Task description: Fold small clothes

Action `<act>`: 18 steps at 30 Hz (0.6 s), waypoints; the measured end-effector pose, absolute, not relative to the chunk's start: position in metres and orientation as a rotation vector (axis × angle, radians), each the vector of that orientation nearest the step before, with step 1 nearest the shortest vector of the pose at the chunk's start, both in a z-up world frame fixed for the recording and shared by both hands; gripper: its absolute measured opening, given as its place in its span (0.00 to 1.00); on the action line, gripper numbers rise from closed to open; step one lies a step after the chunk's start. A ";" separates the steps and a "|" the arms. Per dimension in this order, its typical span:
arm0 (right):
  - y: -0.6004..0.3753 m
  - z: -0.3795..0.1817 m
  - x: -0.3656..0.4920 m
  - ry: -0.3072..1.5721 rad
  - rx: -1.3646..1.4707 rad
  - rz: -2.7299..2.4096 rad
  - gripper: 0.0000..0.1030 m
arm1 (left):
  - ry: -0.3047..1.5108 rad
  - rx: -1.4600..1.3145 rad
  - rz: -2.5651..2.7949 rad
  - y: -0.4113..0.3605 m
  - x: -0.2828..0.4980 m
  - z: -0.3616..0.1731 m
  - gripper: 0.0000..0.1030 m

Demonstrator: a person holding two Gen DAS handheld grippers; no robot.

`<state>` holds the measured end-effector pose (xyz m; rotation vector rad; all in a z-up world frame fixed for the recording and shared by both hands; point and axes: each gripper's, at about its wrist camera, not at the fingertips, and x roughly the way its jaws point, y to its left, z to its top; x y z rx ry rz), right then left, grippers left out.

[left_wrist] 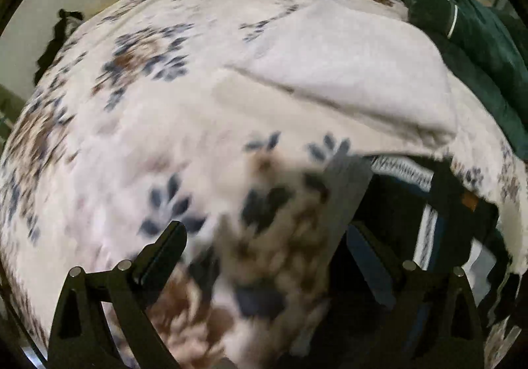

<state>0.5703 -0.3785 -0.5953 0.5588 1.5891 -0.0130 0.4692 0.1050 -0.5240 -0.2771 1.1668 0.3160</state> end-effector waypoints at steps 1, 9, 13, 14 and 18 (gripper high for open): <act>-0.379 -0.584 0.577 1.565 0.542 0.009 0.25 | 1.168 -0.285 0.279 0.104 0.484 -0.526 0.96; -0.377 -0.602 0.677 1.549 0.447 0.118 0.62 | 1.303 -0.178 -0.015 0.074 0.562 -0.577 0.71; -0.372 -0.654 0.700 1.684 0.486 0.149 0.62 | 1.319 -0.070 -0.116 0.051 0.567 -0.588 0.23; -0.371 -0.658 0.700 1.687 0.486 0.154 0.62 | 1.305 -0.073 -0.133 0.050 0.567 -0.587 0.10; -0.359 -0.638 0.696 1.580 0.444 0.183 0.16 | 1.247 -0.096 -0.135 0.056 0.564 -0.581 0.09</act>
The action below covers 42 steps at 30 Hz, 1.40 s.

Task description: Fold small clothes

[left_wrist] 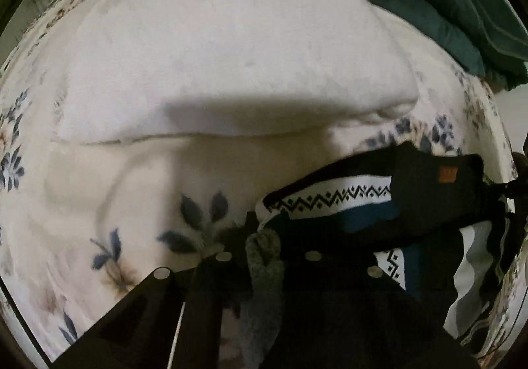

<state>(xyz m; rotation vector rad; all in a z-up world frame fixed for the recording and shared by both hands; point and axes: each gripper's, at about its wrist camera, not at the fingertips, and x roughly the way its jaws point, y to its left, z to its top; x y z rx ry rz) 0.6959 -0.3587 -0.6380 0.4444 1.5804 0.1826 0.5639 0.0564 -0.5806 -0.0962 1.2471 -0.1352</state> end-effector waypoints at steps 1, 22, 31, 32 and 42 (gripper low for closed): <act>-0.359 -0.630 0.697 1.544 0.424 0.149 0.16 | 1.234 -0.103 -0.125 0.060 0.564 -0.579 0.09; -0.379 -0.548 0.511 1.521 0.554 -0.048 0.53 | 1.318 -0.379 -0.143 0.134 0.399 -0.527 0.60; -0.430 -0.536 0.328 1.648 0.681 -0.202 0.56 | 1.401 -0.205 -0.271 0.022 0.318 -0.509 0.77; -0.438 -0.536 0.323 1.648 0.681 -0.203 0.56 | 1.408 -0.167 -0.289 -0.001 0.311 -0.509 0.93; -0.534 -0.550 0.352 1.643 0.668 -0.065 0.56 | 1.639 -0.108 -0.539 -0.268 0.205 -0.536 0.98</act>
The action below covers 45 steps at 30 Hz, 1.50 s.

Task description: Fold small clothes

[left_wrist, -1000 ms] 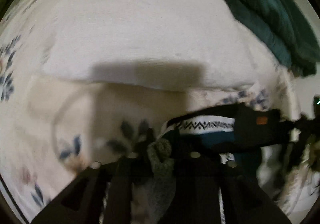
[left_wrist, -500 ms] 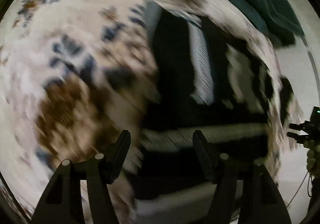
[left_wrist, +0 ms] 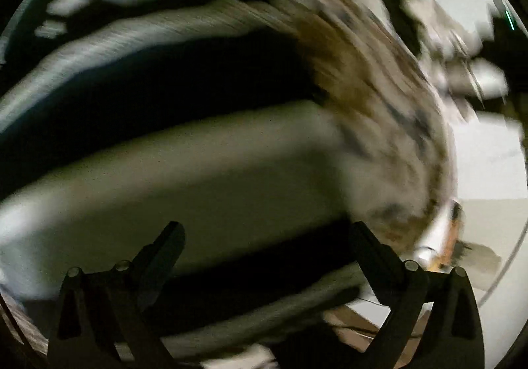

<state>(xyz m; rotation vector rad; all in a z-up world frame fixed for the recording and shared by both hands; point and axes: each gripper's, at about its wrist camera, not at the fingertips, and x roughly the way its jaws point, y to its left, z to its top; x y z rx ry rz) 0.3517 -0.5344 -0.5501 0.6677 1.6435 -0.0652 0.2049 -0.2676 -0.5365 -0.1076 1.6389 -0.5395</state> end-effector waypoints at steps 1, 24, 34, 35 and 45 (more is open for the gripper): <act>-0.545 -0.551 0.362 1.643 0.648 -0.034 0.56 | 1.656 -0.108 -0.560 -0.293 0.192 -0.540 0.98; -0.425 -0.659 0.672 1.587 0.725 0.313 0.06 | 1.493 -0.065 -0.574 -0.368 0.144 -0.547 0.00; -0.422 -0.638 0.698 1.662 0.523 0.195 0.07 | 1.531 -0.125 -0.595 -0.371 0.138 -0.547 0.01; -0.422 -0.631 0.693 1.667 0.518 0.217 0.16 | 1.542 -0.128 -0.563 -0.364 0.140 -0.545 0.03; -0.504 -0.583 0.498 1.805 0.497 0.257 0.59 | 1.567 -0.206 -0.438 -0.312 0.149 -0.537 0.66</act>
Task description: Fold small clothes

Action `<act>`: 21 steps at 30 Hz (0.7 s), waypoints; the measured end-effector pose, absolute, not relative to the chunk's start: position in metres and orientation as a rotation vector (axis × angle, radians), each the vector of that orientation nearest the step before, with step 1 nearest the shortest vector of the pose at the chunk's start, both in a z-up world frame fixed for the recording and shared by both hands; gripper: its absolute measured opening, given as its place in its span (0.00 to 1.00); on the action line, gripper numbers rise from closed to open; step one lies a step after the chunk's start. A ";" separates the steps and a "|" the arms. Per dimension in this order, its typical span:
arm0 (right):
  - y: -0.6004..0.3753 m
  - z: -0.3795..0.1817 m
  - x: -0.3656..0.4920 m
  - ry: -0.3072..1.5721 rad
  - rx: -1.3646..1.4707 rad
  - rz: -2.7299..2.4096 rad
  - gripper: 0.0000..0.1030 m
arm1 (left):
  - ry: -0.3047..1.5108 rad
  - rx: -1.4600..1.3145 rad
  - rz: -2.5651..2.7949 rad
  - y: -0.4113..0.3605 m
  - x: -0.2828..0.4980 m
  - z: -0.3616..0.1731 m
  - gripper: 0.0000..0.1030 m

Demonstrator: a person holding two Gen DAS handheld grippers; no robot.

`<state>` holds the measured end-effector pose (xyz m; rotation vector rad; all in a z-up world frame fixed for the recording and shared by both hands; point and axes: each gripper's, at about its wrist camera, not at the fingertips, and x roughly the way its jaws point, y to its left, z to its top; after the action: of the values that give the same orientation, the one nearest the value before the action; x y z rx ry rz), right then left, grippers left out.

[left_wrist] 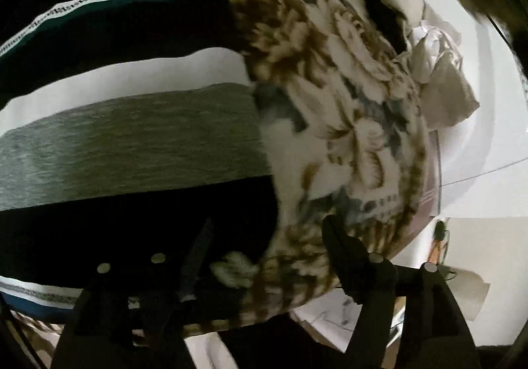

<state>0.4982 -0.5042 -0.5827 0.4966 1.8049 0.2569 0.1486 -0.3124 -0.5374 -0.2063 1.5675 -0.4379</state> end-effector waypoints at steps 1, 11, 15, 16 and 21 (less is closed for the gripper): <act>-0.520 -0.582 0.469 1.813 0.501 0.223 0.59 | 1.578 -0.200 -0.427 -0.311 0.149 -0.541 0.66; -0.624 -0.606 0.305 1.803 0.590 -0.078 0.59 | 1.726 -0.299 -0.362 -0.311 0.162 -0.611 1.00; -0.626 -0.606 0.284 1.783 0.661 -0.070 0.59 | 1.745 -0.308 -0.275 -0.314 0.165 -0.620 1.00; -0.625 -0.605 0.283 1.779 0.664 -0.064 0.59 | 1.755 -0.309 -0.254 -0.315 0.166 -0.621 1.00; -0.618 -0.587 0.296 1.730 0.641 -0.039 0.59 | 1.731 -0.265 -0.228 -0.335 0.163 -0.590 1.00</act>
<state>0.2956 -0.6180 -0.5869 0.6413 1.7301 -0.0391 0.1626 -0.3354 -0.5898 -0.2647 1.7310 -0.2284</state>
